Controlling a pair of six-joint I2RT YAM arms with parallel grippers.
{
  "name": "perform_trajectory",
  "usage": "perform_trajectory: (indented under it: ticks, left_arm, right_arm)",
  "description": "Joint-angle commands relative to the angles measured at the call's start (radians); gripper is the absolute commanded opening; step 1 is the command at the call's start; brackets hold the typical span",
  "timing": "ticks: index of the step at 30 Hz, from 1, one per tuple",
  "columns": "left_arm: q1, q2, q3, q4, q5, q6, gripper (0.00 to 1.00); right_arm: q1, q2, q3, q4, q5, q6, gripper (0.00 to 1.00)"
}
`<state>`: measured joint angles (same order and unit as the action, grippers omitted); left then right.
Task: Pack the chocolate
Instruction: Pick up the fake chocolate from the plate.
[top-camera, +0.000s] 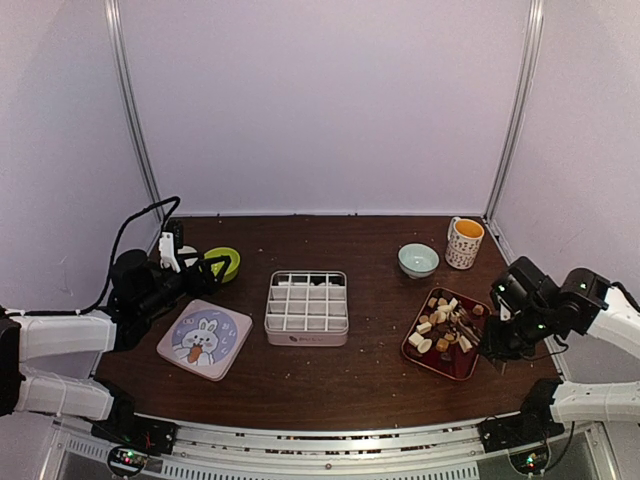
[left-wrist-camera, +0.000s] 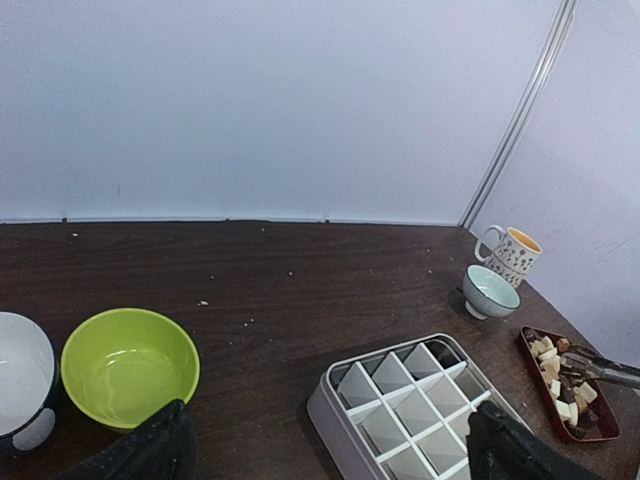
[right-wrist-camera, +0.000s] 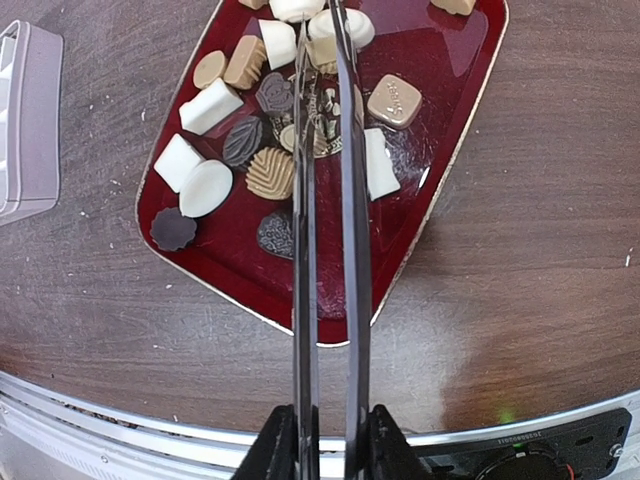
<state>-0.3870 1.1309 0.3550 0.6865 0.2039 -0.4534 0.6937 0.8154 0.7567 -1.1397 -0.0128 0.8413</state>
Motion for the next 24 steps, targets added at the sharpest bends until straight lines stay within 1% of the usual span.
perform_trajectory:
  ticks: [1,4,12,16,20,24]
  left_arm:
    - [0.005,0.006,0.027,0.040,0.012,0.013,0.97]
    - [0.005,0.006,0.027,0.039,0.013,0.013,0.97]
    - [0.004,0.004,0.027,0.039,0.013,0.013,0.97]
    - [0.005,0.002,0.027,0.039,0.013,0.013,0.97]
    - [0.005,0.001,0.026,0.039,0.012,0.013,0.97]
    - [0.004,-0.004,0.025,0.036,0.009,0.013,0.97]
  right_arm:
    - [-0.008,-0.022,0.047,-0.013,0.018,0.003,0.20]
    - [-0.008,-0.023,0.089,-0.023,0.024,-0.004,0.20]
    - [-0.007,-0.003,0.165,0.051,-0.023,-0.041,0.19]
    - [-0.006,0.042,0.183,0.147,-0.092,-0.058,0.20]
    - [-0.005,0.118,0.214,0.251,-0.169,-0.075,0.19]
    - [0.031,0.211,0.276,0.337,-0.203,-0.100,0.20]
